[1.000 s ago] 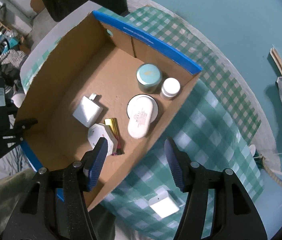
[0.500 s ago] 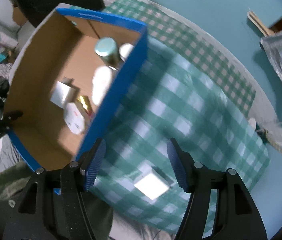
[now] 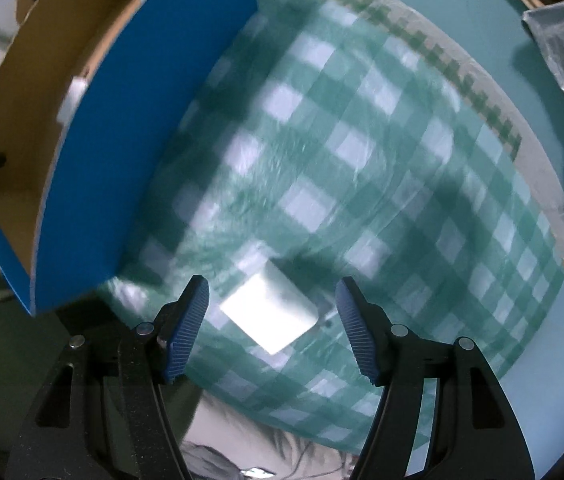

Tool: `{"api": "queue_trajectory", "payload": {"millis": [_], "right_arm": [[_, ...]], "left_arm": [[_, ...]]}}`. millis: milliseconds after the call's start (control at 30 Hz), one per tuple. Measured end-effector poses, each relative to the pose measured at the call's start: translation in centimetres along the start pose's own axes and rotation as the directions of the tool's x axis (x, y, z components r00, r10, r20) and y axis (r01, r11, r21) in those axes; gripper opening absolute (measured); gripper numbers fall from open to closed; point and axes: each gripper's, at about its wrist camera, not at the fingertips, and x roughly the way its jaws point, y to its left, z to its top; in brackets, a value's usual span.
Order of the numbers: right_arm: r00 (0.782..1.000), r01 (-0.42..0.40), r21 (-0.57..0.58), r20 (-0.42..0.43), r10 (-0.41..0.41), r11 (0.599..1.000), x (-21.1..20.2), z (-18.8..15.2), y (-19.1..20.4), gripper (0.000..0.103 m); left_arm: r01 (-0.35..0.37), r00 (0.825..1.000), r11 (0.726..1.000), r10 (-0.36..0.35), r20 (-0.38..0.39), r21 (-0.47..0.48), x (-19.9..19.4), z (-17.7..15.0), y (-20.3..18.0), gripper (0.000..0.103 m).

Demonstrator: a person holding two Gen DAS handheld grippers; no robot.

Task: Organize rigid objects
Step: 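Move the right gripper to the white rectangular power bank and grasp it, then carry the power bank over the box with the right gripper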

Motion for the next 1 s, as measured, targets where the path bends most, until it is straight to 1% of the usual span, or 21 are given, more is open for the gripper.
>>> {"api": "queue_trajectory", "payload": {"millis": [200,433,567,600,667,767,800,867,900,933,1000], "right_arm": [[0.998,0.041,-0.108,-0.046,-0.046,0.993,2.6,-1.5,0.9,0.067],[0.99,0.101,-0.25,-0.071,-0.122,0.963,4.9,-2.6,2.7,0.067],[0.986,0.132,-0.273,-0.066,-0.156,0.953,6.1,-2.7,3.4,0.067],[0.987,0.129,-0.262,-0.064,-0.151,0.956,6.3,-2.7,3.4,0.066],[0.991,0.11,-0.214,-0.057,-0.125,0.971,6.3,-2.6,2.9,0.061],[0.997,0.063,-0.087,-0.046,-0.067,0.994,6.3,-2.3,1.5,0.055],[0.998,0.052,-0.041,-0.04,-0.053,0.998,6.3,-2.2,1.0,0.055],[0.999,0.025,0.079,-0.026,-0.023,0.997,6.3,-2.2,-0.1,0.054],[1.0,0.016,0.117,-0.021,-0.014,0.993,6.4,-2.3,-0.5,0.054],[1.0,0.009,0.152,-0.018,-0.007,0.988,6.5,-2.3,-0.8,0.054],[1.0,0.017,0.184,-0.004,-0.016,0.983,6.4,-2.4,-0.9,0.053]], "left_arm": [[-0.005,1.0,1.0,0.005,-0.002,0.0,-0.2,-0.1,-0.2,0.012],[-0.005,1.0,1.0,0.005,-0.001,-0.007,-0.2,-0.1,-0.1,0.012],[-0.005,1.0,1.0,0.005,-0.001,-0.011,-0.2,-0.2,0.0,0.012],[-0.005,1.0,1.0,0.005,-0.001,-0.012,-0.3,-0.2,0.0,0.012],[-0.004,1.0,1.0,0.004,0.0,-0.014,-0.3,-0.2,0.0,0.012],[0.0,1.0,1.0,0.0,0.001,-0.016,-0.3,-0.2,0.1,0.012],[0.0,1.0,1.0,0.0,0.001,-0.017,-0.3,-0.3,0.1,0.012],[-0.001,1.0,1.0,0.001,0.001,-0.017,-0.3,-0.3,0.2,0.012],[0.0,1.0,1.0,0.0,0.001,-0.017,-0.3,-0.3,0.2,0.012],[0.002,1.0,1.0,-0.002,0.001,-0.016,-0.2,-0.3,0.2,0.012],[0.003,1.0,1.0,-0.003,0.002,-0.017,-0.2,-0.4,0.4,0.012]]}}
